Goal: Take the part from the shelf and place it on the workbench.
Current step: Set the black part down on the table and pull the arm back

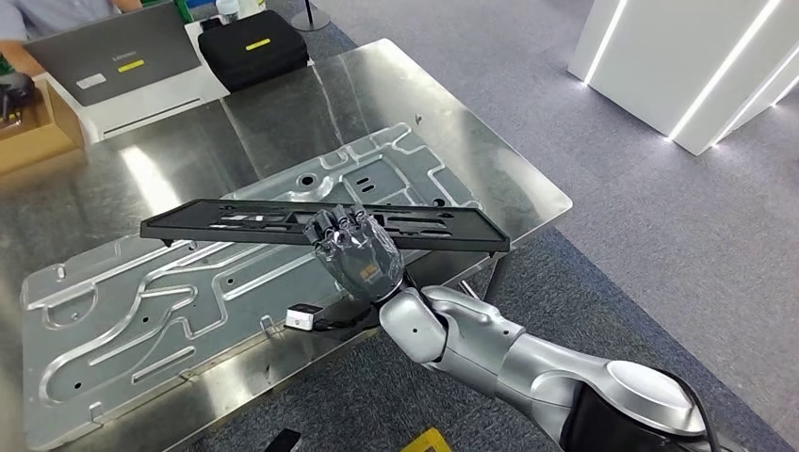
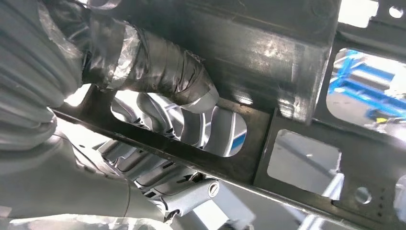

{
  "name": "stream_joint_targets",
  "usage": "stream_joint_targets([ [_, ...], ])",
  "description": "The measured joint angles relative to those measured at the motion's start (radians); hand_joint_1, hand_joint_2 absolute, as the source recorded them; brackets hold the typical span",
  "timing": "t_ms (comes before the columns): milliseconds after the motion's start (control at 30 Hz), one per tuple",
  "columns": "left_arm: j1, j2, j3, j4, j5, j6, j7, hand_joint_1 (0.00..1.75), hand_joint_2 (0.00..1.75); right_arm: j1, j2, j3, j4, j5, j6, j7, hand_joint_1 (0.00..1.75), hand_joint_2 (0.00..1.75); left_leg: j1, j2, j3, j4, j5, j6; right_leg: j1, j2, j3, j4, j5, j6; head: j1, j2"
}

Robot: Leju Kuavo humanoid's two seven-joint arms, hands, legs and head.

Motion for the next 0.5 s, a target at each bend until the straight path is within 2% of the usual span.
stream_joint_targets([
  [67, 0.0, -0.003, 0.0, 0.0, -0.001, 0.0, 0.0, 0.0, 1.75, 0.006, 0.001, 0.013, -0.001, 0.0, 0.0, 0.0, 1.75, 1.75, 0.005, -0.001, 0.005, -0.013, 0.009, 0.006, -0.001, -0.001, -0.002, 0.005, -0.005, 0.011, 0.0, 0.0],
  [100, 0.0, -0.005, 0.0, 0.0, -0.001, 0.0, -0.001, 0.0, 1.75, 0.007, 0.001, 0.017, -0.002, 0.0, 0.0, 0.0, 1.75, 1.75, 0.008, 0.0, 0.008, -0.021, 0.014, 0.009, -0.001, -0.002, -0.011, 0.026, -0.021, 0.016, 0.0, 0.0],
  [133, -0.001, -0.006, 0.0, 0.0, -0.001, 0.0, -0.001, 0.0, 1.75, 0.008, 0.001, 0.022, -0.003, 0.0, 0.0, 0.0, 1.75, 1.75, 0.011, 0.001, 0.011, -0.027, 0.019, 0.011, -0.003, -0.002, -0.028, 0.066, -0.046, 0.021, 0.0, 0.0],
  [200, -0.002, -0.01, -0.001, 0.0, -0.001, 0.0, -0.003, 0.0, 1.75, 0.014, 0.001, 0.029, -0.003, 0.0, 0.0, -0.003, 1.75, 1.75, 0.011, 0.001, 0.01, -0.027, 0.02, 0.013, -0.007, -0.002, -0.082, 0.184, -0.105, 0.029, 0.001, 0.0],
  [233, -0.001, -0.011, -0.001, 0.0, -0.002, 0.0, -0.004, 0.0, 1.75, 0.02, 0.001, 0.031, -0.004, 0.0, 0.0, -0.006, 1.75, 1.75, 0.011, 0.001, 0.01, -0.025, 0.019, 0.013, -0.01, -0.002, -0.103, 0.231, -0.121, 0.032, 0.001, 0.0],
  [267, 0.0, -0.013, -0.001, 0.0, -0.002, 0.0, -0.005, 0.0, 1.75, 0.026, 0.001, 0.034, -0.004, 0.0, 0.0, -0.011, 1.75, 1.75, 0.011, 0.001, 0.009, -0.023, 0.018, 0.012, -0.012, -0.003, -0.112, 0.25, -0.119, 0.034, 0.001, 0.0],
  [300, 0.001, -0.015, -0.001, 0.0, -0.002, 0.0, -0.006, 0.0, 1.75, 0.032, 0.002, 0.037, -0.006, 0.0, 0.0, -0.016, 1.75, 1.75, 0.012, 0.001, 0.009, -0.021, 0.017, 0.011, -0.014, -0.003, -0.102, 0.231, -0.099, 0.035, 0.001, 0.0],
  [333, 0.001, -0.016, -0.001, 0.0, -0.003, 0.001, -0.008, 0.0, 1.75, 0.035, 0.003, 0.039, -0.009, 0.0, 0.0, -0.021, 1.75, 1.75, 0.012, 0.0, 0.009, -0.017, 0.014, 0.009, -0.015, -0.003, -0.074, 0.177, -0.067, 0.035, 0.0, 0.0],
  [400, 0.001, -0.02, -0.001, 0.0, -0.004, 0.001, -0.012, 0.0, 1.75, 0.038, 0.01, 0.041, -0.017, 0.0, 0.0, -0.032, 1.75, 1.75, 0.011, -0.001, 0.007, -0.007, 0.008, 0.002, -0.015, -0.003, -0.012, 0.057, -0.023, 0.03, 0.0, 0.0],
  [433, 0.001, -0.021, -0.001, 0.0, -0.004, 0.001, -0.014, 0.0, 1.75, 0.04, 0.014, 0.041, -0.022, 0.0, 0.0, -0.038, 1.75, 1.75, 0.009, -0.001, 0.004, -0.004, 0.006, -0.003, -0.014, -0.002, 0.005, 0.022, -0.015, 0.026, 0.0, 0.0],
  [500, 0.001, -0.022, -0.001, 0.0, -0.004, 0.0, -0.017, 0.0, 1.75, 0.046, 0.023, 0.041, -0.029, 0.0, 0.0, -0.05, 1.75, 1.75, 0.007, -0.002, 0.002, -0.002, 0.005, -0.012, -0.009, -0.001, 0.011, 0.006, -0.017, 0.016, 0.0, 0.0],
])
